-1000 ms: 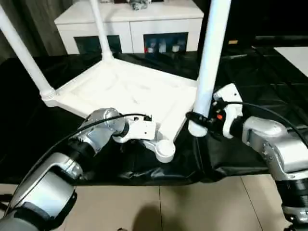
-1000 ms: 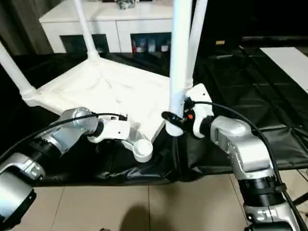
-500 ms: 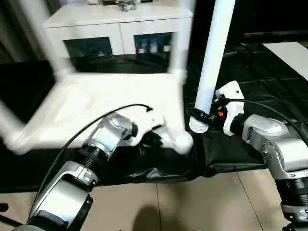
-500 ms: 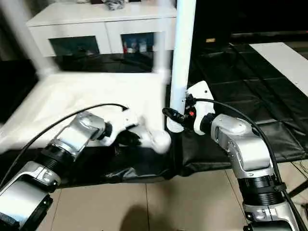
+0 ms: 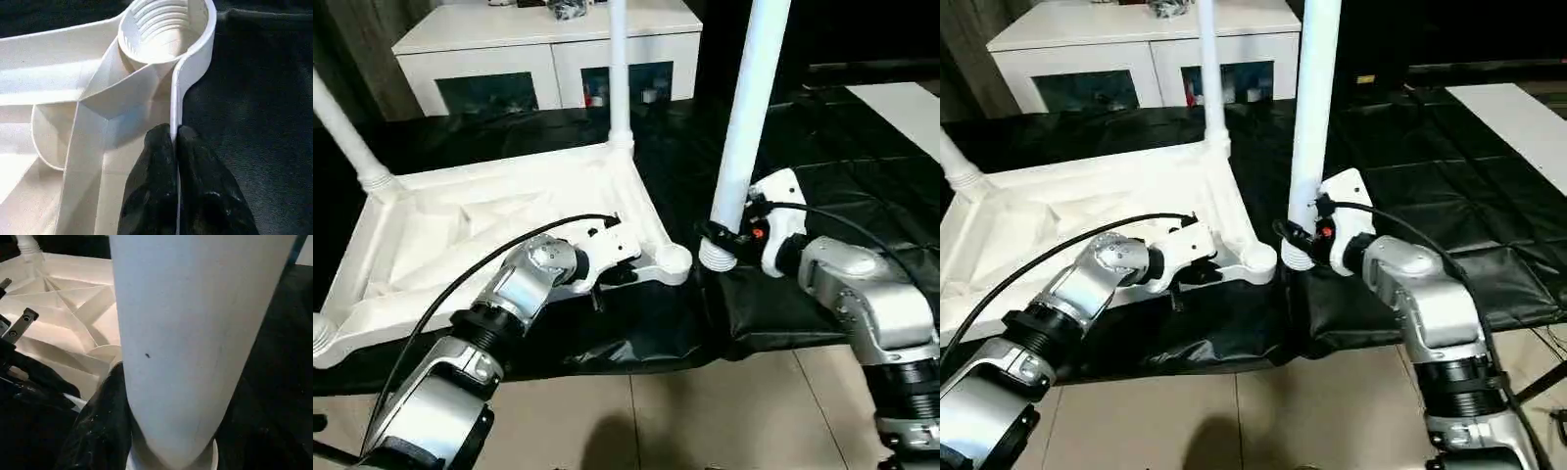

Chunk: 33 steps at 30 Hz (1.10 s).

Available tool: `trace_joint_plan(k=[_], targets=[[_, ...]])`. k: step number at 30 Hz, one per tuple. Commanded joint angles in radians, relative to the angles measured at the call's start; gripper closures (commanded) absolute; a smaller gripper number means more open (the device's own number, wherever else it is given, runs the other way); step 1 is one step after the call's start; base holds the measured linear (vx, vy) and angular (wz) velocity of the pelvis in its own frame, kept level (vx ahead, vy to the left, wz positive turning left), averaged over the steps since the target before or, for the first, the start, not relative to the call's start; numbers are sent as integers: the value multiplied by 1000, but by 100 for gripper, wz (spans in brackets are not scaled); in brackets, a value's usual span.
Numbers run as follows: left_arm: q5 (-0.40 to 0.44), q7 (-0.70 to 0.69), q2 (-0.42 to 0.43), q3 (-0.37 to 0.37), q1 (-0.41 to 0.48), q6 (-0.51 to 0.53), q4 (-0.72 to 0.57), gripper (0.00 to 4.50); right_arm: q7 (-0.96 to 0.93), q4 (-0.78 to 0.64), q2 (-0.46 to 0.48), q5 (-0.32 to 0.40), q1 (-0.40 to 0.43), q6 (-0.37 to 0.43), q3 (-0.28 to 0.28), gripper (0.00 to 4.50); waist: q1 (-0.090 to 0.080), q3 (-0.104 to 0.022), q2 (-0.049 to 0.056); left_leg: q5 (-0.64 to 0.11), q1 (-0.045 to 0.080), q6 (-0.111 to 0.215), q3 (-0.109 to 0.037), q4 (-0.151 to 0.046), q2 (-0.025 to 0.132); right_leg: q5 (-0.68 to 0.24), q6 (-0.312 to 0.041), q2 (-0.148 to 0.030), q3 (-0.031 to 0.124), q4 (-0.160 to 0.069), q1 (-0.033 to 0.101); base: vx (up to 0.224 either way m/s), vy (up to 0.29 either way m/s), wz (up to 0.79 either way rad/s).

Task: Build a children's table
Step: Insert table leg to table base

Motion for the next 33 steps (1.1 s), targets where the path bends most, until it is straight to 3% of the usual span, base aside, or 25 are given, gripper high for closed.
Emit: trace_joint_plan(k=[1, 2, 4, 6, 8, 9, 13, 14, 17, 19, 20, 21, 22, 23, 24, 25, 26, 27, 28, 29, 30, 31, 32, 33], targets=[[-43, 81, 7, 94, 7, 14, 14, 450, -19, -7, 14, 5, 2, 0, -32, 264, 12, -65, -15, -292, 13, 24, -12, -69, 22, -281, -214, -46, 26, -86, 49, 0, 0, 0], [-48, 81, 5, 98, 7, 17, 13, 450, -19, -8, 15, 6, 2, 0, -33, 264, 10, -67, -17, -287, 11, 26, -11, -67, 20, -268, -220, -45, 26, -85, 51, 0, 0, 0], [-75, 80, -2, 117, 6, 30, 13, 382, -23, -10, 19, 9, 3, 0, -36, 264, 11, -69, -12, -276, 12, 29, -12, -67, 22, -250, -223, -45, 26, -83, 50, 0, 0, 0], [-129, 76, -6, 171, 19, 77, -24, 374, -43, -21, 33, 17, 5, -8, -50, 264, 11, -71, -13, -252, 12, 35, -9, -64, 21, -193, -247, -44, 26, -77, 51, 0, 0, 0], [-154, 103, -5, 207, 34, 89, -58, 344, -62, -30, 47, 21, 9, -13, -63, 264, 13, -69, -13, -251, 12, 42, -8, -64, 22, -194, -255, -44, 25, -78, 49, 0, 0, 0], [-139, 160, -5, 216, 38, 58, -60, 344, -66, -28, 49, 19, 9, -16, -63, 264, 15, -68, -15, -261, 15, 43, -8, -64, 23, -209, -249, -42, 24, -80, 47, 0, 0, 0], [-169, 176, -13, 251, 50, 27, -96, 335, -97, -21, 68, 7, 4, -32, -74, 264, 24, -65, -13, -285, 19, 26, -8, -68, 25, -273, -218, -43, 27, -85, 42, 0, 0, 0], [-177, 183, -11, 261, 60, 2, -123, 335, -116, -23, 77, -2, 0, -41, -80, 264, 30, -66, -6, -288, 19, 18, -10, -70, 26, -277, -211, -44, 28, -84, 41, 0, 0, 0], [-165, 219, 5, 271, 100, -47, -208, 335, -133, -35, 91, -8, 4, -66, -89, 264, 29, -66, 2, -308, 18, 2, -12, -73, 30, -243, -203, -42, 27, -83, 41, 0, 0, 0], [-169, 298, -9, 314, 133, 18, -277, 335, -154, -52, 87, -39, 17, -101, -80, 264, 30, -68, 7, -303, 21, -5, -10, -72, 30, -206, -208, -40, 28, -75, 41, 0, 0, 0], [-178, 349, -26, 347, 154, 46, -321, 335, -169, -58, 79, -68, 22, -127, -67, 264, 27, -65, 2, -295, 15, -3, -10, -71, 30, -193, -212, -40, 27, -74, 44, 0, 0, 0], [-242, 401, -72, 418, 209, 87, -420, 335, -175, -67, 81, -65, 31, -101, -65, 264, 28, -66, 1, -285, 15, 3, -8, -69, 27, -197, -213, -40, 26, -75, 48, 0, 0, 0], [-244, 402, -74, 421, 211, 88, -424, 335, -175, -68, 81, -64, 31, -100, -65, 264, 28, -65, 0, -275, 12, 8, -9, -70, 27, -194, -219, -43, 26, -75, 51, 0, 0, 0], [-245, 482, -117, 457, 292, 83, -534, 335, -205, -90, 123, -29, 51, -100, -106, 264, 29, -68, -1, -269, 12, 23, -9, -68, 29, -202, -219, -44, 27, -77, 49, 0, 0, 0], [-245, 482, -117, 457, 292, 83, -534, 335, -205, -90, 123, -29, 51, -100, -106, 264, 26, -64, -2, -266, 6, 36, -7, -68, 26, -223, -211, -41, 24, -83, 46, 0, 0, 0], [-245, 520, -142, 473, 328, 104, -582, 335, -204, -109, 129, -25, 65, -95, -100, 264, 26, -65, -15, -274, 9, 39, -5, -68, 27, -239, -203, -38, 24, -85, 44, 0, 0, 0], [-227, 592, -184, 487, 384, 106, -643, 335, -215, -128, 136, -54, 92, -111, -62, 264, 28, -56, -18, -275, -44, 112, -55, -98, 18, -248, -199, -51, -33, -61, 79, 0, 0, 0], [-213, 659, -224, 495, 436, 113, -693, 335, -225, -137, 145, -83, 116, -125, -24, 264, 12, -61, 2, -317, -31, 135, -90, -97, 35, -224, -193, -42, -58, -67, 71, -20, -22, 28], [-208, 676, -233, 494, 449, 114, -705, 335, -230, -136, 149, -89, 122, -128, -17, 264, 12, -61, 2, -317, -31, 135, -90, -97, 35, -224, -193, -42, -58, -67, 71, 22, -55, 52], [-196, 690, -238, 489, 463, 113, -718, 335, -239, -130, 154, -95, 124, -131, -14, 264, -18, -66, 18, -373, -10, 157, -173, -118, 77, -144, -235, -10, -81, -28, 67, 22, -55, 52], [-194, 691, -238, 488, 464, 114, -720, 335, -240, -130, 155, -96, 125, -132, -14, 264, -34, -61, 37, -386, 11, 194, -242, -141, 101, -176, -259, 12, -83, 27, 48, 13, -102, 52], [-174, 712, -243, 480, 489, 123, -749, 335, -268, -115, 162, -119, 128, -148, -13, 264, -36, -58, 24, -388, 22, 210, -266, -148, 109, -210, -266, 17, -76, 46, 33, -23, -151, 57], [-155, 730, -250, 472, 525, 132, -790, 335, -312, -100, 172, -152, 129, -178, -19, 264, -34, -54, 15, -403, 45, 173, -244, -157, 177, -220, -243, 7, -42, 74, 0, -23, -151, 57], [-162, 731, -257, 474, 537, 137, -802, 335, -321, -94, 179, -153, 129, -184, -27, 264, -8, -39, 6, -464, 12, 144, -205, -182, 185, -186, -203, 2, -23, 114, 4, -13, -230, 49]])
